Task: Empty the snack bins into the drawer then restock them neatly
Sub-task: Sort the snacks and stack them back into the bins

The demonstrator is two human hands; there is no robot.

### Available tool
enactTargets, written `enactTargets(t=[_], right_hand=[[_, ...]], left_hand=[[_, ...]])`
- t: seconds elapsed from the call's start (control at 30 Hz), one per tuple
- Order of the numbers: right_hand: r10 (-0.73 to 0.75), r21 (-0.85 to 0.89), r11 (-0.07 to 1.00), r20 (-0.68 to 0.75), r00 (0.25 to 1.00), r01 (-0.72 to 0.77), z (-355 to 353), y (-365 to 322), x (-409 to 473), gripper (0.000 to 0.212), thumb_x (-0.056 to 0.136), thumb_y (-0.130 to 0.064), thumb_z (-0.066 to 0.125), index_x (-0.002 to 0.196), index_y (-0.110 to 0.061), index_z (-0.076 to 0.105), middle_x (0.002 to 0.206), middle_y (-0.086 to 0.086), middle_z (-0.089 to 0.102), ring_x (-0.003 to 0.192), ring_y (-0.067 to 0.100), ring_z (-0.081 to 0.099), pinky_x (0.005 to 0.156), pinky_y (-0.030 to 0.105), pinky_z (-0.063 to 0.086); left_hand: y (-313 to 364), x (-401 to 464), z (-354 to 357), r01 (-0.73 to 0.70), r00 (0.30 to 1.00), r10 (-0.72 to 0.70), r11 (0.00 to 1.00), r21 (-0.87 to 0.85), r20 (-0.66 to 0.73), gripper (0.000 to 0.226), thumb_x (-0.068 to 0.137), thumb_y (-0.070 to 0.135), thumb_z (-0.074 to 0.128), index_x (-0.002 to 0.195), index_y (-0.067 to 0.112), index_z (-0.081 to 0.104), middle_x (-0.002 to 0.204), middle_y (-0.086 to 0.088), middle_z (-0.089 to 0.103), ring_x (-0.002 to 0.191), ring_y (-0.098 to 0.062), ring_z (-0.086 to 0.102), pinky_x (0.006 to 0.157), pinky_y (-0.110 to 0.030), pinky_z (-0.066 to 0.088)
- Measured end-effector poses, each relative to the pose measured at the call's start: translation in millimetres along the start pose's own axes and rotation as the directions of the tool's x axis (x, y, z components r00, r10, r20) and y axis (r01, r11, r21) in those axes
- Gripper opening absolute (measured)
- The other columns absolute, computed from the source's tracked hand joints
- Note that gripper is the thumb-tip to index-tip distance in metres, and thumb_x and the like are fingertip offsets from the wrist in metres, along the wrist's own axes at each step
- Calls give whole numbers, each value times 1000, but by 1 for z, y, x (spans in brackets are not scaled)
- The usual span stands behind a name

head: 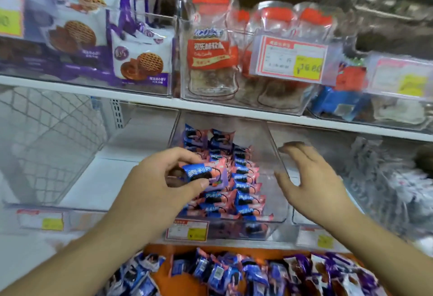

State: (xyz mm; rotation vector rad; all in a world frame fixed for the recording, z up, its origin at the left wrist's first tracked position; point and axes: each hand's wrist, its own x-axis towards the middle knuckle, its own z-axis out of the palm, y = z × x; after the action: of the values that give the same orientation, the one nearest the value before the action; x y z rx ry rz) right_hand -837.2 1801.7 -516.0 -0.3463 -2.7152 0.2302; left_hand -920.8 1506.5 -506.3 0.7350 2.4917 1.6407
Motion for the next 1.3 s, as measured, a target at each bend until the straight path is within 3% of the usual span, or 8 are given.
enactTargets(t=[0.1,0.23,0.33,0.5,0.67,0.9,1.1,1.3], right_hand=[[14,220,975,90,996,-33,6,23,-19,58,97,-55,58,152,-36,51,149,-25,49,124,-4,53,105,3,28],[-29,355,935,125,992,-17,17,37,-26,68,97,-73,45,159,-46,35,160,-30,37,144,-9,36,119,28,37],[-22,395,918,116,993,-26,23,42,-26,66,98,-70,45,159,-52,29,161,-34,33,148,-11,28,122,31,35],[-15,375,927,90,996,-20,26,42,-28,64,97,-73,40,157,-61,21,160,-36,29,147,-11,26,121,24,33],[5,384,922,120,993,-51,23,41,-28,65,94,-76,37,156,-64,19,155,-44,25,110,-11,49,106,19,41],[10,390,919,112,994,-54,25,39,-30,63,95,-74,41,154,-66,20,151,-46,28,74,-27,39,99,15,42],[1,395,917,112,994,-45,28,42,-29,64,96,-74,41,156,-63,21,153,-42,31,123,-15,43,108,19,42],[-37,414,910,126,991,-19,20,42,-31,68,97,-71,42,160,-52,26,158,-34,29,148,-11,19,113,8,14]], left_hand=[[1,28,31,-9,1000,7,998,60,29,21,82,33,86,95,41,72,83,21,73,70,0,67,64,-23,52],[-10,94,83,-48,999,48,981,186,6,20,82,39,86,96,37,71,79,18,67,69,2,61,59,-13,40],[-26,150,115,-123,992,127,930,345,12,21,83,41,84,94,32,69,85,18,63,83,-9,65,65,-2,36],[-49,206,149,-154,983,181,877,456,-16,38,78,55,82,110,36,76,105,11,77,101,-14,71,81,-27,51],[-56,213,166,-228,960,282,787,574,-4,31,79,57,80,103,38,76,106,9,72,105,-21,66,92,-39,49],[-50,203,168,-181,973,230,744,644,7,42,85,55,77,124,40,70,123,4,42,127,-26,35,109,-40,24],[-43,196,151,-160,983,180,806,570,22,55,80,60,78,130,42,64,129,7,50,134,-26,35,104,-35,28],[-10,121,123,-236,971,216,919,316,98,38,88,47,78,124,35,70,121,14,64,114,-7,57,96,-25,45]])
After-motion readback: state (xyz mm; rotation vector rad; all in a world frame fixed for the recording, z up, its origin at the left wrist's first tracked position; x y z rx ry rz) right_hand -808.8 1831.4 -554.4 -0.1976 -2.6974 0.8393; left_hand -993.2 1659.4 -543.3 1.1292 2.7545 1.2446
